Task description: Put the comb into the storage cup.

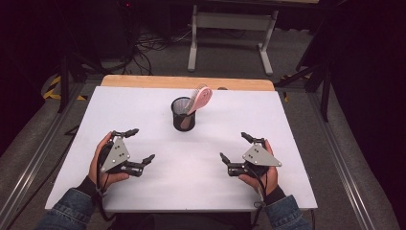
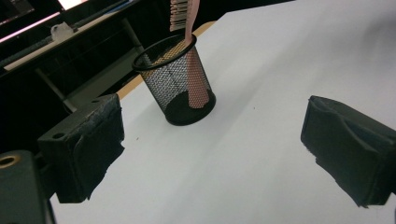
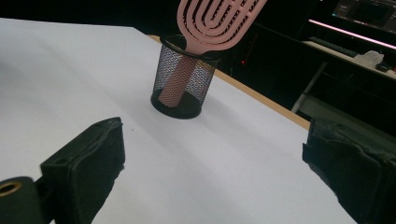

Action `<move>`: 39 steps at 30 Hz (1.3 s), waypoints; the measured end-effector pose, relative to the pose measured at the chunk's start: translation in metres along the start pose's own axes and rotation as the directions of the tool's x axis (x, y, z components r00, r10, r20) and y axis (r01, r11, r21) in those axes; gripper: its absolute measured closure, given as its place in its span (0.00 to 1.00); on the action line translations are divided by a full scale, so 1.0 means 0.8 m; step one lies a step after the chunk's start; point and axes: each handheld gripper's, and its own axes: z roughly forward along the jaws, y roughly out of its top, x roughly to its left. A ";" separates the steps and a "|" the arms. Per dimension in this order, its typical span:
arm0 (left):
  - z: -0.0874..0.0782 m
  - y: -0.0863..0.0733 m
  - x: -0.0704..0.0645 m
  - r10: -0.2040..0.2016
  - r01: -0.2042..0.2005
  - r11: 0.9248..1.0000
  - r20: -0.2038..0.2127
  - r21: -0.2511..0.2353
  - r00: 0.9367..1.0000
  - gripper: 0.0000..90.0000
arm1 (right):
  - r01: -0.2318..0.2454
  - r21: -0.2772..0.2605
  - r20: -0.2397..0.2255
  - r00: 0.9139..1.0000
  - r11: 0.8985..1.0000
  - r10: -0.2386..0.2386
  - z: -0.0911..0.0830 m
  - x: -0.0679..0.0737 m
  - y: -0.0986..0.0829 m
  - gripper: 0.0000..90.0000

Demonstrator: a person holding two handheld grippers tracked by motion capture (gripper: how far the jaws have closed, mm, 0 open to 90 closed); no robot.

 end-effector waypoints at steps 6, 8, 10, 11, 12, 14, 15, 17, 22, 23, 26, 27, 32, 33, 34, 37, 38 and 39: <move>-0.004 -0.011 -0.004 -0.008 0.009 1.000 -0.005 0.021 1.000 0.08 | -0.002 0.012 0.007 1.000 1.000 0.002 -0.003 -0.001 -0.004 0.07; -0.006 -0.015 -0.005 -0.002 0.003 1.000 -0.008 0.028 1.000 0.08 | -0.005 0.018 0.007 1.000 1.000 0.005 -0.004 -0.001 -0.006 0.07; -0.007 -0.021 -0.006 -0.001 0.002 0.999 -0.016 0.043 1.000 0.08 | -0.004 0.021 0.007 1.000 1.000 0.004 -0.004 -0.001 -0.007 0.07; -0.008 -0.024 -0.006 -0.009 0.009 0.999 -0.012 0.050 1.000 0.08 | -0.002 0.025 0.006 1.000 1.000 0.001 -0.004 -0.001 -0.007 0.07; -0.010 -0.030 -0.007 -0.018 0.019 0.998 -0.009 0.058 1.000 0.08 | 0.001 0.029 0.006 1.000 1.000 -0.001 -0.004 -0.001 -0.009 0.07; -0.011 -0.033 -0.007 -0.021 0.021 0.998 -0.009 0.061 1.000 0.08 | -0.002 0.031 0.008 1.000 1.000 0.001 -0.004 -0.002 -0.010 0.07; -0.013 -0.035 -0.007 -0.025 0.026 0.998 -0.012 0.062 1.000 0.08 | -0.005 0.032 0.010 1.000 0.999 0.004 -0.005 -0.003 -0.011 0.07; -0.016 -0.039 -0.007 -0.023 0.024 0.997 -0.016 0.067 1.000 0.08 | -0.007 0.040 0.014 1.000 0.999 0.006 -0.006 -0.004 -0.013 0.07; -0.024 -0.046 -0.005 -0.051 0.053 0.996 -0.025 0.067 0.998 0.08 | 0.000 0.050 0.018 1.000 0.999 -0.001 -0.008 -0.004 -0.017 0.06; -0.026 -0.047 -0.004 -0.049 0.051 0.996 -0.028 0.068 0.998 0.08 | -0.001 0.052 0.018 1.000 0.999 0.000 -0.009 -0.005 -0.018 0.06; -0.032 -0.050 -0.004 -0.058 0.060 0.996 -0.040 0.073 0.998 0.08 | 0.002 0.061 0.022 1.000 0.998 -0.004 -0.010 -0.005 -0.020 0.06; -0.034 -0.051 -0.004 -0.060 0.062 0.995 -0.042 0.072 0.997 0.08 | 0.004 0.062 0.022 1.000 0.998 -0.005 -0.011 -0.005 -0.021 0.06; -0.044 -0.056 -0.002 -0.089 0.092 0.993 -0.051 0.070 0.995 0.08 | 0.001 0.075 0.032 0.999 0.997 -0.003 -0.018 -0.008 -0.027 0.06; -0.045 -0.057 -0.001 -0.095 0.099 0.993 -0.054 0.068 0.994 0.08 | 0.001 0.075 0.032 0.999 0.997 -0.003 -0.018 -0.008 -0.027 0.06; -0.046 -0.057 0.000 -0.094 0.098 0.993 -0.055 0.069 0.994 0.08 | -0.004 0.077 0.034 0.999 0.997 0.001 -0.019 -0.008 -0.029 0.06; -0.044 -0.057 0.000 -0.098 0.102 0.992 -0.047 0.073 0.994 0.08 | -0.013 0.079 0.037 0.999 0.997 0.010 -0.023 -0.011 -0.032 0.06; -0.043 -0.057 -0.001 -0.093 0.097 0.992 -0.044 0.078 0.995 0.08 | -0.014 0.080 0.036 0.999 0.997 0.011 -0.024 -0.011 -0.033 0.06; -0.042 -0.058 -0.002 -0.085 0.088 0.993 -0.042 0.083 0.996 0.08 | -0.014 0.082 0.035 0.999 0.997 0.011 -0.025 -0.012 -0.034 0.06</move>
